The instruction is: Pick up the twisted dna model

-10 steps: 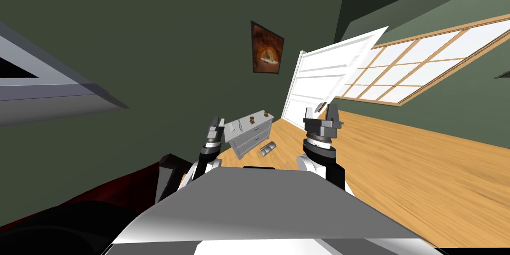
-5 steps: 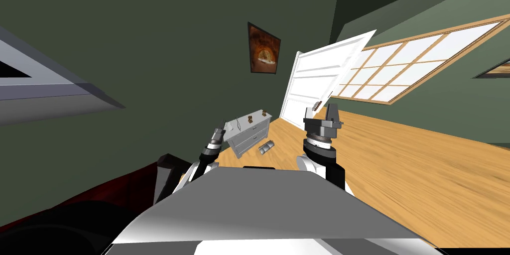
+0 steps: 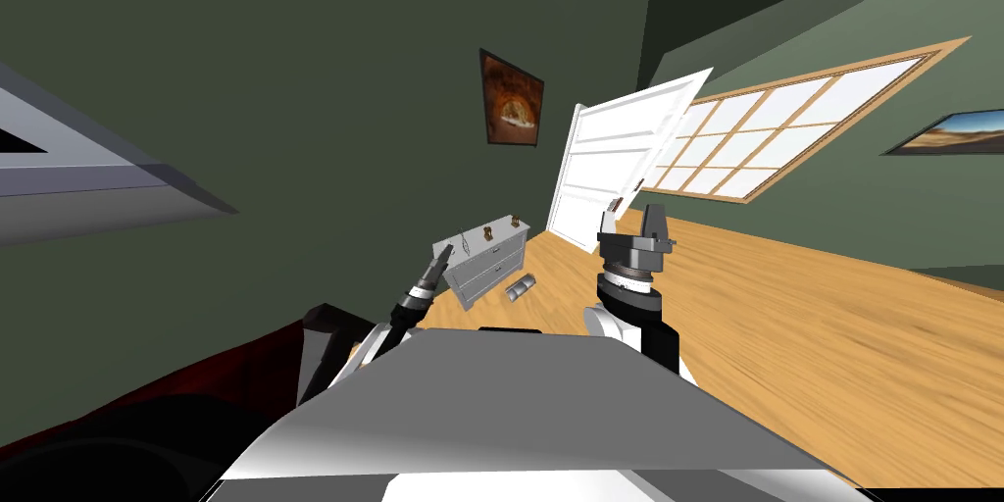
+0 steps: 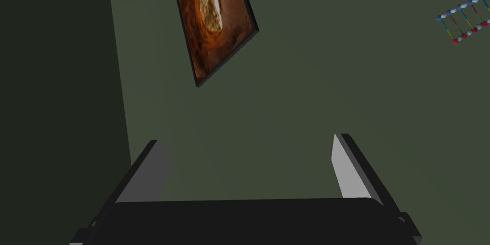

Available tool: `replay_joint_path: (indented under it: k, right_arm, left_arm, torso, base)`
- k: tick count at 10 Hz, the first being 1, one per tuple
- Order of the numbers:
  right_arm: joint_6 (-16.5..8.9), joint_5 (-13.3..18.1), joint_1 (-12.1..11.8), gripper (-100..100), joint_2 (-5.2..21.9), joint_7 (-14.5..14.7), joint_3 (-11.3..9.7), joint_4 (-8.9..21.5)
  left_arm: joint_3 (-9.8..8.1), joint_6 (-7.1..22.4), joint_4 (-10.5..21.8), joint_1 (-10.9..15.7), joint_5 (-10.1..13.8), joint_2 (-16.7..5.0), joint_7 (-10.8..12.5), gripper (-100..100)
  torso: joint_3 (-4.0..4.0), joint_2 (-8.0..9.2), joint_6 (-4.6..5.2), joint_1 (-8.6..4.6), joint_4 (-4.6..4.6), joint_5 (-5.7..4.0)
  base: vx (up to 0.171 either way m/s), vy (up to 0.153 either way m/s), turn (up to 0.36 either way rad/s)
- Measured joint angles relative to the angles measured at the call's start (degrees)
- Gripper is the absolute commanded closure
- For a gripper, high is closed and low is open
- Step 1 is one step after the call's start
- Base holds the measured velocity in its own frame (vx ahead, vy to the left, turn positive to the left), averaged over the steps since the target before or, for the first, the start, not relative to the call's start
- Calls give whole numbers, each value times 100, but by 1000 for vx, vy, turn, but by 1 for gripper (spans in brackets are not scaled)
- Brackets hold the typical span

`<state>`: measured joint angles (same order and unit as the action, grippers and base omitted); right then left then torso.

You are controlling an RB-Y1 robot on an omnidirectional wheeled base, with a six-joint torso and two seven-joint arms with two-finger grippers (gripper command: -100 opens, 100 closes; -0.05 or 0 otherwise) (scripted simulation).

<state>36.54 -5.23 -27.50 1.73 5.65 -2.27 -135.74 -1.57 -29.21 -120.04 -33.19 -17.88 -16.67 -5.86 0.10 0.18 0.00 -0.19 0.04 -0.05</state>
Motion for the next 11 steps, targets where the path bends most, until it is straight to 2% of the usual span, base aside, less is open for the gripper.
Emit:
replay_joint_path:
  k: [3,5,6,10,11]
  right_arm:
    - [0,0,0,0,0,0,0,0]
    - [0,0,-1,0,0,0,0,0]
    - [0,0,-1,0,0,0,0,0]
    - [0,0,-2,0,1,0,1,-1]
    - [1,0,-2,0,1,0,1,-1]
  left_arm:
    - [23,169,248,-61,-336,-284,-188,-100]
    - [-16,281,353,-153,-500,-570,-257,-100]
    - [-26,281,531,-156,-581,-677,-312,-100]
    - [1,537,888,-202,-869,-1351,-449,-100]
    - [42,672,845,-288,-949,-1537,-478,-100]
  torso:
    - [-4,-7,0,3,-2,0]
    - [-12,-21,0,7,-4,1]
    - [-16,-29,0,6,-6,2]
    - [-32,-57,0,14,-12,3]
    - [-36,-63,-1,17,-14,3]
  base:
    - [-17,-49,-58]
    - [29,-45,-50]
    - [54,-44,-44]
    - [97,-23,-53]
    - [151,-9,-51]
